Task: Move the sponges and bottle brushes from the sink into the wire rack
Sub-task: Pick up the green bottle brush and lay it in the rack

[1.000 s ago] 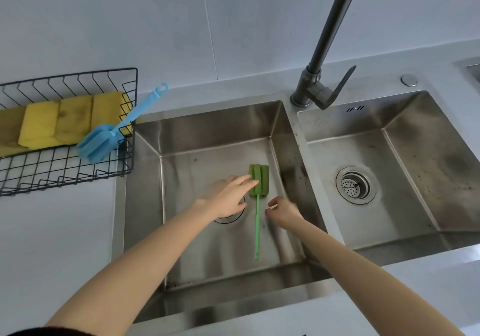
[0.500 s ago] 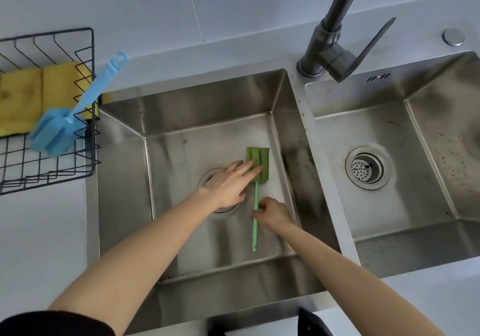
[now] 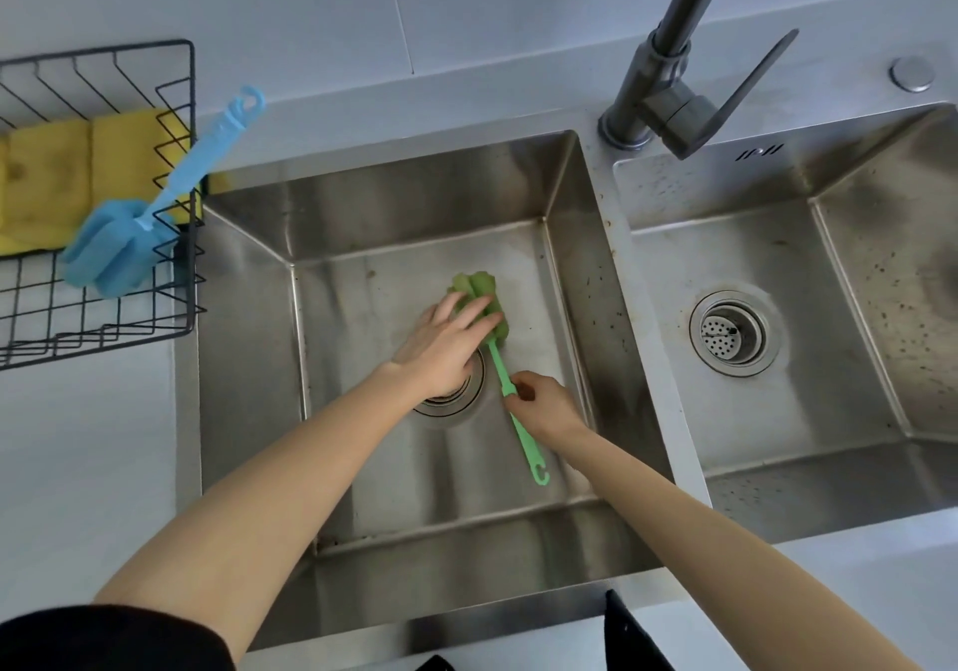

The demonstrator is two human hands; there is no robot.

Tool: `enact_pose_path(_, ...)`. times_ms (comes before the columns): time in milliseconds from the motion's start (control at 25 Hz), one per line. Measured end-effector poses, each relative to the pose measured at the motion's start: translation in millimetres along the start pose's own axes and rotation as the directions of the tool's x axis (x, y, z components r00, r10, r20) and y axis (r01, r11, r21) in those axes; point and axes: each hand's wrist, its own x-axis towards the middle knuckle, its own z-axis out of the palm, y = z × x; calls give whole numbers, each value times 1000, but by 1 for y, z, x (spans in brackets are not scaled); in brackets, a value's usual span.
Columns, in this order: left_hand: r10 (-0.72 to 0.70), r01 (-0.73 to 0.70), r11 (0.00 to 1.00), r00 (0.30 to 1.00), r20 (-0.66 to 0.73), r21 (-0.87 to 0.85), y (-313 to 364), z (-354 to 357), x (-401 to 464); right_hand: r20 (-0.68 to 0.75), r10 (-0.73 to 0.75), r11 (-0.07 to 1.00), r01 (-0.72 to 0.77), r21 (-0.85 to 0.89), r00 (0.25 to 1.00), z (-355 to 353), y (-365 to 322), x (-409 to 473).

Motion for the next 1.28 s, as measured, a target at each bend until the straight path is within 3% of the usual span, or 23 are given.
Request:
enact_pose_path(200,-48,51,998,997,-60,41,-11,-8,-22,109,-104,994,102,24,989,-24,-17,-21)
enact_pose_path(400,-75,76,997,994,-77,12,-18,-14,-55,240,-126,989,103,107,962,-40,-29,-44)
enact_pose_path(680,-33,21,998,980,-194,-62,-15,-34,-95,269,-231,970,242,-10,935,-62,-47,-82)
enact_pose_path(880,-98,65,988,963,-250,-138,-19,-35,-134,312,-241,920,318,-226,919,-74,-62,-103)
enact_pose_path(1080,-220,143,959,919,-326,-244,-30,-31,-176,206,-318,920,354,-169,925,-82,-77,-118)
enact_pose_path(1280,-260,147,947,873,-412,-284,-37,-31,-205,67,-388,921,384,55,919,-80,-94,-125)
